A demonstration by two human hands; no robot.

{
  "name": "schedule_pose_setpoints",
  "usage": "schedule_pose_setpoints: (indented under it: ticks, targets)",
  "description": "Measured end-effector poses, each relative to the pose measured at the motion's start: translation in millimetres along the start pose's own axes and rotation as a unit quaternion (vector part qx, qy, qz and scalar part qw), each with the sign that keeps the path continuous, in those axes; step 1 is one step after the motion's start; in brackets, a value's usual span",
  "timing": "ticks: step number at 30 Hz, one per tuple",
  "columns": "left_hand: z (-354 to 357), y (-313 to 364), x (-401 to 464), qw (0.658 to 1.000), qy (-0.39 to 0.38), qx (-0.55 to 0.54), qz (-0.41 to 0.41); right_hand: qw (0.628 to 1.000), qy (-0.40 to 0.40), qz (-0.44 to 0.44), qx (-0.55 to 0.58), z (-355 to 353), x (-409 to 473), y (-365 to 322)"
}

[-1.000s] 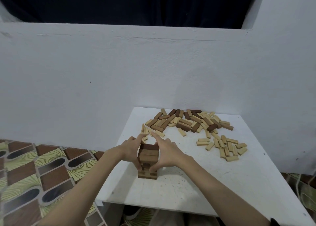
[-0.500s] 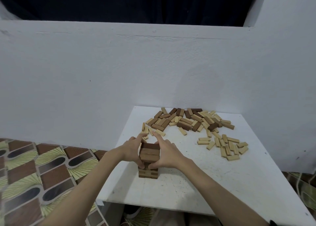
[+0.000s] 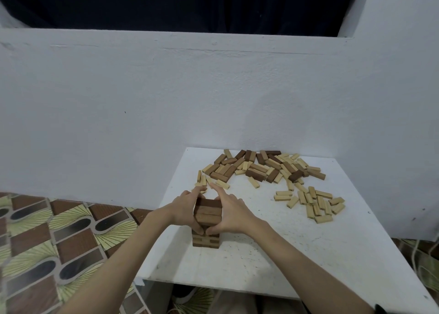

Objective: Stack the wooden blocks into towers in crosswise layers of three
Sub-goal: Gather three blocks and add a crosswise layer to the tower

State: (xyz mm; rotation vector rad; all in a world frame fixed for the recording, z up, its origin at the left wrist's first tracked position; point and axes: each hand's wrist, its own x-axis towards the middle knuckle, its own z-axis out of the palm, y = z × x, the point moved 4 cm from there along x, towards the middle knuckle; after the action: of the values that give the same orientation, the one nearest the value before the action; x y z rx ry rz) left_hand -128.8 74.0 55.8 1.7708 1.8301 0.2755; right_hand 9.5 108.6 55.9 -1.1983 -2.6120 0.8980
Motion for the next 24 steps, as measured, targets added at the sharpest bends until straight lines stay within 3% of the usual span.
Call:
schedule_pose_setpoints:
  ticks: [4,8,11,15,24]
  targets:
    - [-1.0,0.9,-1.5,1.0,-0.007,-0.017,0.007,1.0,0.0,0.001,0.016,-1.2,-2.5,1.0]
    - [-9.4,-5.8,-12.6,0.981,-0.035,-0.192,-0.019,0.994,-0.016,0.014,0.107,-11.1,-12.0,7.0]
    - [-11.2,-10.5,-18.4,0.936,0.046,-0.345,-0.043,0.972,0.013,0.038,0.23,-16.0,-19.3,9.3]
    - [10.8,-7.8,-15.2,0.849,0.125,-0.512,-0.038,0.908,0.076,0.074,0.404,-7.2,-31.0,-2.8]
    - [37.0,1.5,-15.8,0.793,0.129,-0.591,-0.073,0.862,0.098,0.114,0.484,18.1,-43.6,-14.1]
